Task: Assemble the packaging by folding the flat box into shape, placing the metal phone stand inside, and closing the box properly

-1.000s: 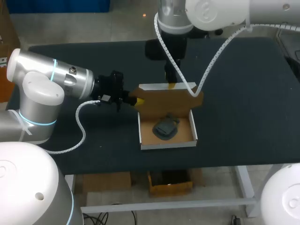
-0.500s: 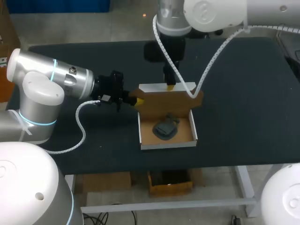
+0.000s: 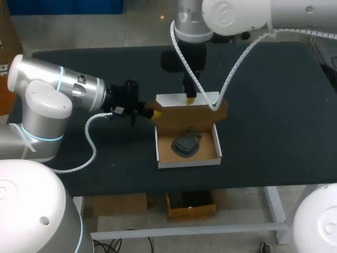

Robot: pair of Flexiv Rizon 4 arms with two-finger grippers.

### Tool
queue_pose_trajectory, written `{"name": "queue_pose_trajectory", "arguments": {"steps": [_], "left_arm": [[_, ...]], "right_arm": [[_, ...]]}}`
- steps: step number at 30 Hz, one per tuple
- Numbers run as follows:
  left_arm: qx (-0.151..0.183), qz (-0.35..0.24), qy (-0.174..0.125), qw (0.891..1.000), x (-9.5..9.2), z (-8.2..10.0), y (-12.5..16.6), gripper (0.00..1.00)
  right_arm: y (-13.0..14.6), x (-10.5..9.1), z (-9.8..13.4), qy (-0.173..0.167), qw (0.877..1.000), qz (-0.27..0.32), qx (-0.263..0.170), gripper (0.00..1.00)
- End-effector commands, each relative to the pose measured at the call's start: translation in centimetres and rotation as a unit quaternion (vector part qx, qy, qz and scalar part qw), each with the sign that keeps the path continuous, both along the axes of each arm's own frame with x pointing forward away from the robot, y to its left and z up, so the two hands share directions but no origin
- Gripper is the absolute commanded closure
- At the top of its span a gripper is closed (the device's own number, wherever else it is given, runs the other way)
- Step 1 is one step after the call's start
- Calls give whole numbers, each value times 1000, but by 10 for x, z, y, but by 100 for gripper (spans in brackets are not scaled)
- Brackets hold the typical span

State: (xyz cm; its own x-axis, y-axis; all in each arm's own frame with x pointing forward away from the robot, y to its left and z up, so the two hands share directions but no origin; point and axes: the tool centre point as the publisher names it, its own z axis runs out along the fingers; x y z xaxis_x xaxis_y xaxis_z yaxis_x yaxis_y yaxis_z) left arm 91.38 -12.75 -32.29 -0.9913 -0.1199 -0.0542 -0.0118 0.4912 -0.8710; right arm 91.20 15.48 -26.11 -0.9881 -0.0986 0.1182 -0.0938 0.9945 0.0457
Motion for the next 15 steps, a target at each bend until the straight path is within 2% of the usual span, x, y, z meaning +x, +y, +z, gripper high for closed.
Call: {"name": "queue_pose_trajectory", "arguments": {"steps": [1,9,12,13,15], "left_arm": [[-1,1,-1,1000,0,-1,-1,100],[-1,1,-1,1000,0,-1,-1,100],[-1,1,-1,1000,0,-1,-1,100],[-1,1,-1,1000,0,-1,-1,100],[-1,1,-1,1000,0,-1,-1,100]], "right_arm": [[2,8,-4,14,1000,2,-4,58],[4,10,-8,21,1000,5,-5,67],[5,11,-9,23,1000,7,-5,90],[5,11,-9,25,1000,8,-6,100],[5,11,-10,25,1000,9,-6,100]]}}
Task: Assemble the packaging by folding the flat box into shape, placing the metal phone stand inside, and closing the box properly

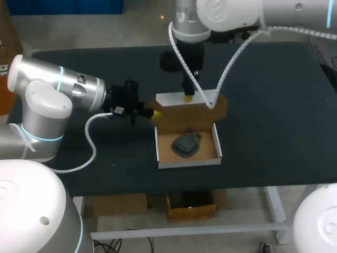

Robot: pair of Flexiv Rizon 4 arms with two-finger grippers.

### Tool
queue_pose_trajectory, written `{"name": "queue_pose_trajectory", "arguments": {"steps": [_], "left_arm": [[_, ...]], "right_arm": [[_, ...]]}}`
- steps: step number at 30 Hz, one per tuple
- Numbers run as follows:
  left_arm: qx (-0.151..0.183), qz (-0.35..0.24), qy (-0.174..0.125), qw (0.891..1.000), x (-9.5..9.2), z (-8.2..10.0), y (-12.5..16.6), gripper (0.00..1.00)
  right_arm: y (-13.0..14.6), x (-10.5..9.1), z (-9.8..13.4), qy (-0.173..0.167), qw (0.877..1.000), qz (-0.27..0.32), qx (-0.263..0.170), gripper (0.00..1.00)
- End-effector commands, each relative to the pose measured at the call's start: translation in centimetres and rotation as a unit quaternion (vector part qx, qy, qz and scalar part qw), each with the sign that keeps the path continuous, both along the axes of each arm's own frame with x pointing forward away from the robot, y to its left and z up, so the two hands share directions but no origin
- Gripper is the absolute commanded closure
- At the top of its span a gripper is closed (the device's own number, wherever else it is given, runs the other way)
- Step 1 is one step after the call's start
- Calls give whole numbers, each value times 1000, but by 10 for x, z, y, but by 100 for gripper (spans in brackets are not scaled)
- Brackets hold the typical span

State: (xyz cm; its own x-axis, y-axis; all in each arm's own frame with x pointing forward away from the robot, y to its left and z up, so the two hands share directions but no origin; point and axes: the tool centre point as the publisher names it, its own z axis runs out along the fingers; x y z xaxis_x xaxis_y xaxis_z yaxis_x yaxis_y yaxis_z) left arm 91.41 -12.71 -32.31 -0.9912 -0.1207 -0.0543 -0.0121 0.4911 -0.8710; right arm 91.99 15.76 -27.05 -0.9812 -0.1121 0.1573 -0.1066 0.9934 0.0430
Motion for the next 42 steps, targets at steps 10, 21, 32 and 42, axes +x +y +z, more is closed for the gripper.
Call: {"name": "queue_pose_trajectory", "arguments": {"steps": [10,21,32,42], "left_arm": [[-1,0,-1,1000,-1,-1,-1,100],[-1,0,-1,1000,-1,-1,-1,100],[-1,0,-1,1000,-1,-1,-1,100],[-1,0,-1,1000,-1,-1,-1,100]], "right_arm": [[-1,1,1,7,1000,6,0,100],[-11,2,23,-8,999,6,37,0],[-22,28,49,-29,996,-40,69,0],[-26,49,60,-48,990,-119,56,0]]}}
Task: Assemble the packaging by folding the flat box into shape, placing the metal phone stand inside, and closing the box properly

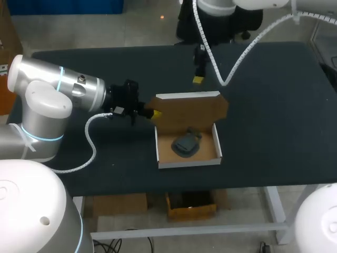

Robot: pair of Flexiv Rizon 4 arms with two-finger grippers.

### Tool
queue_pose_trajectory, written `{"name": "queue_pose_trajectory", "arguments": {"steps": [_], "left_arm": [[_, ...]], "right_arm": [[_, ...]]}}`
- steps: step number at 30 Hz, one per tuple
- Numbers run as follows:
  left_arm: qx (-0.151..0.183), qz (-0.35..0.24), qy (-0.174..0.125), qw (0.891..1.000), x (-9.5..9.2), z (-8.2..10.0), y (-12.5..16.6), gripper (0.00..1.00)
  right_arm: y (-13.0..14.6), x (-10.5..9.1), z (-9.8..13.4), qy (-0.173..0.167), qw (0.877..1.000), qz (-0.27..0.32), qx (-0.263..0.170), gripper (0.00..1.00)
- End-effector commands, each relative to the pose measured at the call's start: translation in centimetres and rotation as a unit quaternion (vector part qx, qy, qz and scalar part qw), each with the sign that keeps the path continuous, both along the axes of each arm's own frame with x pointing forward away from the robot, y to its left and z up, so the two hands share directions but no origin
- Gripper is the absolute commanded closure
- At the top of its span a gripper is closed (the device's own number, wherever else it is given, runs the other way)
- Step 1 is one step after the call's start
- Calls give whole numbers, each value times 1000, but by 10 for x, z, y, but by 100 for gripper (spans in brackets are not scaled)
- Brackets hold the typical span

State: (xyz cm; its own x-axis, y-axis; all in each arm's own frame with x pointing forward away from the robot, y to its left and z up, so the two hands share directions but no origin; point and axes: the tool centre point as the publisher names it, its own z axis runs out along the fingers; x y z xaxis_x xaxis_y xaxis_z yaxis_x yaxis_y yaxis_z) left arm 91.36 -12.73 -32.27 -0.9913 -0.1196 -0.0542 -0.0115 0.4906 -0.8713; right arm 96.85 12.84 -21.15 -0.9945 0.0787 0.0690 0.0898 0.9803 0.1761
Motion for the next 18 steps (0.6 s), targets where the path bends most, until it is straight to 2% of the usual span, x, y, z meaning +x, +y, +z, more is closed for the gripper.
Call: {"name": "queue_pose_trajectory", "arguments": {"steps": [1,7,13,18], "left_arm": [[-1,1,-1,1000,0,-1,-1,100],[-1,1,-1,1000,0,-1,-1,100],[-1,1,-1,1000,0,-1,-1,100],[-1,1,-1,1000,0,-1,-1,100]], "right_arm": [[3,2,2,0,1000,-22,-13,0],[1,7,4,5,995,-93,-42,0],[-7,10,4,-8,979,-187,-77,0],[-12,10,2,1,964,-245,-103,0]]}}
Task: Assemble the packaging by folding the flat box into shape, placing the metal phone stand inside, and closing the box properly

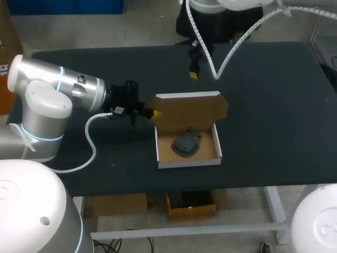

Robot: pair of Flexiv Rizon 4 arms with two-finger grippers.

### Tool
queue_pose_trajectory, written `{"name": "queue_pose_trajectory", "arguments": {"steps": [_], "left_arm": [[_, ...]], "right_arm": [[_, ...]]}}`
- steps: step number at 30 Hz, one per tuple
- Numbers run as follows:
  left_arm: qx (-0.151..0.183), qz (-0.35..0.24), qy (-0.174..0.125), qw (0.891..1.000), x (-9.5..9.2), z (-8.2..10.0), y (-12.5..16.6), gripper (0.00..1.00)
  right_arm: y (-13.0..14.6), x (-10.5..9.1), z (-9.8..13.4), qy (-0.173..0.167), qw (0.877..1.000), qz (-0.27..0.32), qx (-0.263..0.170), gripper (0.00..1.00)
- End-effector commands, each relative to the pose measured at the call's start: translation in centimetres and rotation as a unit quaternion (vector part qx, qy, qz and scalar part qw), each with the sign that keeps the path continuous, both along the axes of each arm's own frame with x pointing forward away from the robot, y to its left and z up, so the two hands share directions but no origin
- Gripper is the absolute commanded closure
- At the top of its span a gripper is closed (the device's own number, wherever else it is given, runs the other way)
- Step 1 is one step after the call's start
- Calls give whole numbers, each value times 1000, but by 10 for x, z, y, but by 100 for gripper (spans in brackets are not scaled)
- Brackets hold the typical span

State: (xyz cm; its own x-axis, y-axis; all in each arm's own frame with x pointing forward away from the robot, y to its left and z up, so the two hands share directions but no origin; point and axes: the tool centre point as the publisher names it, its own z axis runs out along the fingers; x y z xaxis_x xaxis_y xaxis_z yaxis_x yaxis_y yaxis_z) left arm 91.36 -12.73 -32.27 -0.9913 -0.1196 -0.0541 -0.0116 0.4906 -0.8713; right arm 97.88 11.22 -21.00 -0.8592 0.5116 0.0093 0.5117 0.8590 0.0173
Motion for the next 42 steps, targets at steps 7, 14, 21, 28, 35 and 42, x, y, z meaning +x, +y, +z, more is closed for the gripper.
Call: {"name": "queue_pose_trajectory", "arguments": {"steps": [7,14,21,28,35,42], "left_arm": [[-1,1,-1,1000,0,-1,-1,100],[-1,1,-1,1000,0,-1,-1,100],[1,-8,-22,1000,-4,-3,-5,100],[6,-9,-67,998,-12,-2,-10,100],[8,2,-107,994,-16,-5,-5,100],[6,7,-136,991,-18,-12,-3,100]], "right_arm": [[3,-1,0,4,999,-36,-12,0],[3,-1,0,4,999,-36,-12,0],[3,-1,0,4,999,-36,-12,0],[3,-1,0,4,999,-36,-12,0],[3,-1,0,4,999,-36,-12,0],[0,-8,-5,31,995,-100,-2,0]]}}
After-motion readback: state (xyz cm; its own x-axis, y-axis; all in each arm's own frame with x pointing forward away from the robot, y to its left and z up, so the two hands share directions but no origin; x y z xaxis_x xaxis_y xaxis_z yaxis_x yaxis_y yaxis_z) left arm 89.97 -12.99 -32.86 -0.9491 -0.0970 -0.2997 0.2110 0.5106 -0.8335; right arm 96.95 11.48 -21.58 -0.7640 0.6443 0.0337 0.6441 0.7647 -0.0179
